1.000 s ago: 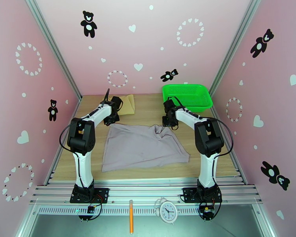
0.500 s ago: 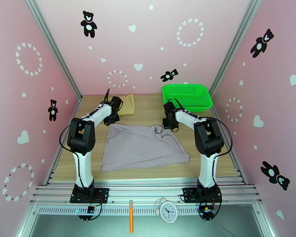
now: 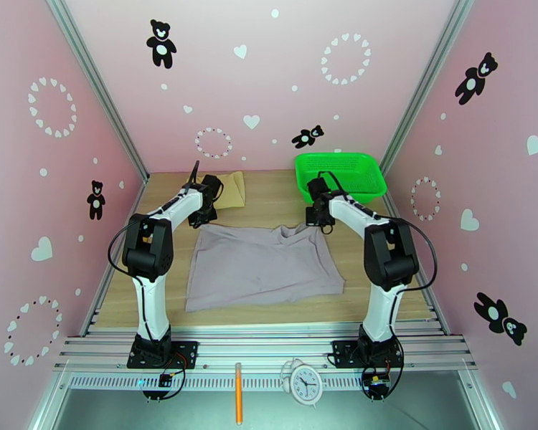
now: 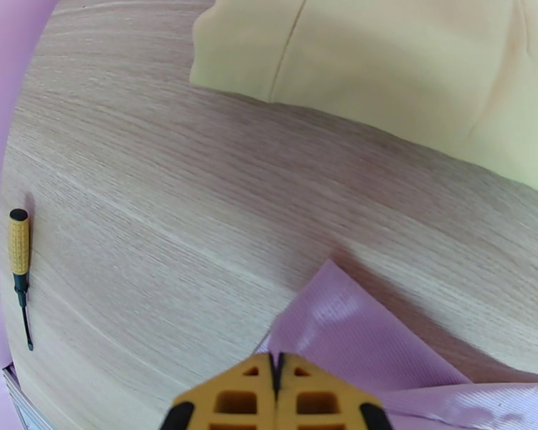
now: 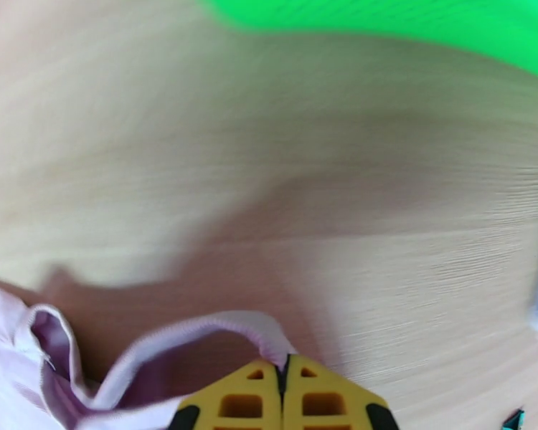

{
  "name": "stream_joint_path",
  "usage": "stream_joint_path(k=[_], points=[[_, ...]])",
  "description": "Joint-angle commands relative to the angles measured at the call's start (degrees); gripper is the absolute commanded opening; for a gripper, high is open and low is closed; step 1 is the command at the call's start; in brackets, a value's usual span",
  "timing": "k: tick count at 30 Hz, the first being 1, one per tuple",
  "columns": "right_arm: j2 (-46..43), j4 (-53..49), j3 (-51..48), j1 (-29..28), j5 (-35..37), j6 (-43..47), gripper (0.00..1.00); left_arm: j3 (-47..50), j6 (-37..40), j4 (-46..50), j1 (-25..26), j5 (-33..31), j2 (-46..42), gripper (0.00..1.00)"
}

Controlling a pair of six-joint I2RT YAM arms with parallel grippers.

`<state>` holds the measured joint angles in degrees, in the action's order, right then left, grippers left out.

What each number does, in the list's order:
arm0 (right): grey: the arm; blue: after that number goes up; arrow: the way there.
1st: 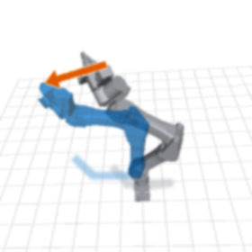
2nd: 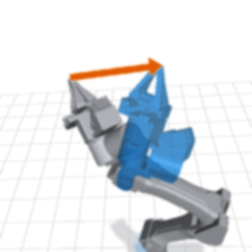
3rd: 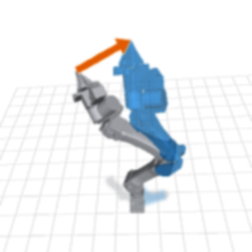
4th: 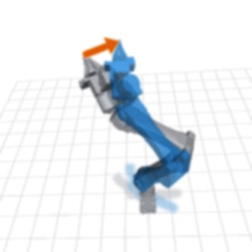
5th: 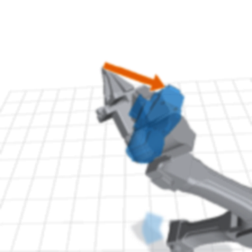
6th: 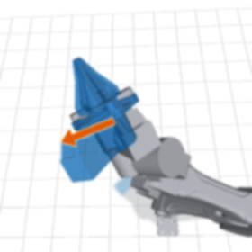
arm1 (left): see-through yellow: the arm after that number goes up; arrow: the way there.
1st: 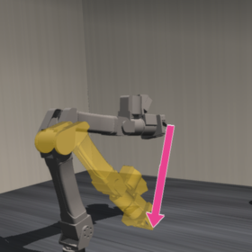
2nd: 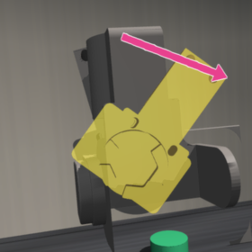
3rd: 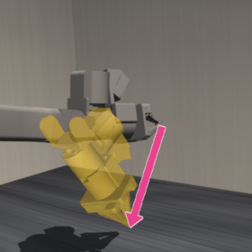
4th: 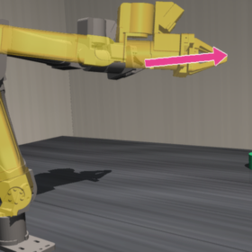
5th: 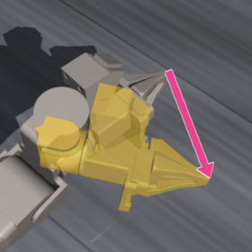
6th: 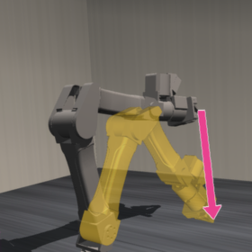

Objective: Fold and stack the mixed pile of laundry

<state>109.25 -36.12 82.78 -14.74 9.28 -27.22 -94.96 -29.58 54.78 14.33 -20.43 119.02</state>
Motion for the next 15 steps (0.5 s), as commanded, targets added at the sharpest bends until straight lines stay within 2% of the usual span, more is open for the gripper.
stream_joint_path(k=[1, 8, 15], points=[[-1.5, 4.2, -2.6, 1.7, 3.0, -3.2, 0.0, -0.8, 0.2, -0.8, -0.3, -1.3, -0.7, 0.0], [0.1, 7.7, -3.2, 3.6, 5.3, -6.6, 0.0, -4.1, -0.4, -2.8, -0.3, -1.2, 1.7, 0.0], [4.3, 7.8, -2.6, 4.0, 6.3, -7.7, 0.02, -10.6, 0.9, -6.9, -0.3, 0.7, 8.1, 0.0]])
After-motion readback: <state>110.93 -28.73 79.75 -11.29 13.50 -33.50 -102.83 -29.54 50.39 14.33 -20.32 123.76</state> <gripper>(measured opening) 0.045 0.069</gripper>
